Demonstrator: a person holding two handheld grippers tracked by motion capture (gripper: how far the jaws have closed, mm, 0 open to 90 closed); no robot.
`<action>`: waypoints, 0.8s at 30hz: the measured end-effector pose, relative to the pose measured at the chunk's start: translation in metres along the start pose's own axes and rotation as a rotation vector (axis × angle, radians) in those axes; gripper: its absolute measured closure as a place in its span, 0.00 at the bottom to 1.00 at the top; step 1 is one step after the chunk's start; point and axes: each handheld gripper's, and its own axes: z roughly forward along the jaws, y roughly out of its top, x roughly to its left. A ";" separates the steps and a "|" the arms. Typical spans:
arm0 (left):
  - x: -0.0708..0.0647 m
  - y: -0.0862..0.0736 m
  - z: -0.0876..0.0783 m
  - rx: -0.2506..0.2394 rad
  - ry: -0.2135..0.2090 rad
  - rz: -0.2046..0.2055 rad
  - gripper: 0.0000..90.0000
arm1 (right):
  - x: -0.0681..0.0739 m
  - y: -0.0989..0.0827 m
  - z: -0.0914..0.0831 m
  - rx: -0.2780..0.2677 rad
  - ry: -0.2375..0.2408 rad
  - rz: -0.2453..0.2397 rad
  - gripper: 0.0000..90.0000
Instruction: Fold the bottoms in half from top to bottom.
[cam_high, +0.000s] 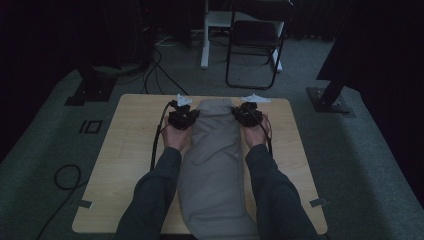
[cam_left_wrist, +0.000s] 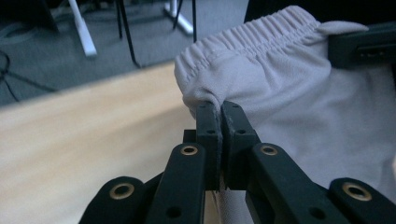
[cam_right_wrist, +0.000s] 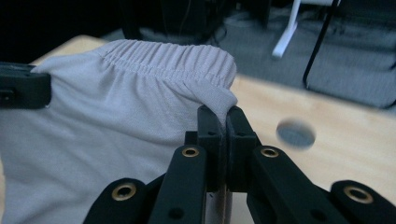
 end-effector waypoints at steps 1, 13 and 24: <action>0.000 0.003 -0.003 -0.007 0.001 0.008 0.97 | 0.001 0.006 -0.003 -0.015 0.006 -0.008 0.98; -0.015 -0.026 -0.023 0.027 -0.081 0.031 0.96 | 0.007 -0.014 -0.020 0.025 0.100 -0.044 0.97; -0.044 -0.100 -0.051 0.151 -0.179 0.056 0.96 | 0.022 -0.085 -0.048 0.136 0.199 -0.074 0.97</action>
